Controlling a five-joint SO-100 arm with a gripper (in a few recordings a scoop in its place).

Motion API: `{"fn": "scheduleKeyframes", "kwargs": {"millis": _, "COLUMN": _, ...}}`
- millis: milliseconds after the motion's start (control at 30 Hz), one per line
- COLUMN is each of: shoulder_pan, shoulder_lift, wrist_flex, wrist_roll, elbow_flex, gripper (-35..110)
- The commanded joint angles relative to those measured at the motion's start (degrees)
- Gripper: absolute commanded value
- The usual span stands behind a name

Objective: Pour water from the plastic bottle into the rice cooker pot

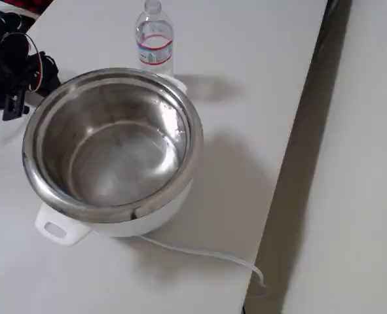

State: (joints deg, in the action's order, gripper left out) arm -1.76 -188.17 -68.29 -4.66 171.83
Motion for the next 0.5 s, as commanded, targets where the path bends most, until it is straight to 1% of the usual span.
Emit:
{"fn": "scheduleKeyframes", "kwargs": {"millis": 0, "shoulder_pan": 0.53, "shoulder_lift": -0.35, "wrist_flex": -0.18, "wrist_roll": 0.09, "elbow_flex": -0.26, "gripper": 0}}
{"fn": "scheduleKeyframes", "kwargs": {"millis": 100, "shoulder_pan": 0.53, "shoulder_lift": -0.35, "wrist_flex": -0.18, "wrist_roll": 0.00, "elbow_flex": -0.26, "gripper": 0}}
{"fn": "scheduleKeyframes", "kwargs": {"millis": 167, "shoulder_pan": -1.32, "shoulder_lift": -0.35, "wrist_flex": -0.18, "wrist_roll": -1.67, "elbow_flex": -0.26, "gripper": 0}}
{"fn": "scheduleKeyframes", "kwargs": {"millis": 300, "shoulder_pan": -8.79, "shoulder_lift": -0.35, "wrist_flex": -0.26, "wrist_roll": -9.58, "elbow_flex": -0.26, "gripper": 0}}
{"fn": "scheduleKeyframes", "kwargs": {"millis": 467, "shoulder_pan": -14.59, "shoulder_lift": -0.44, "wrist_flex": -0.97, "wrist_roll": -16.26, "elbow_flex": -0.18, "gripper": 0}}
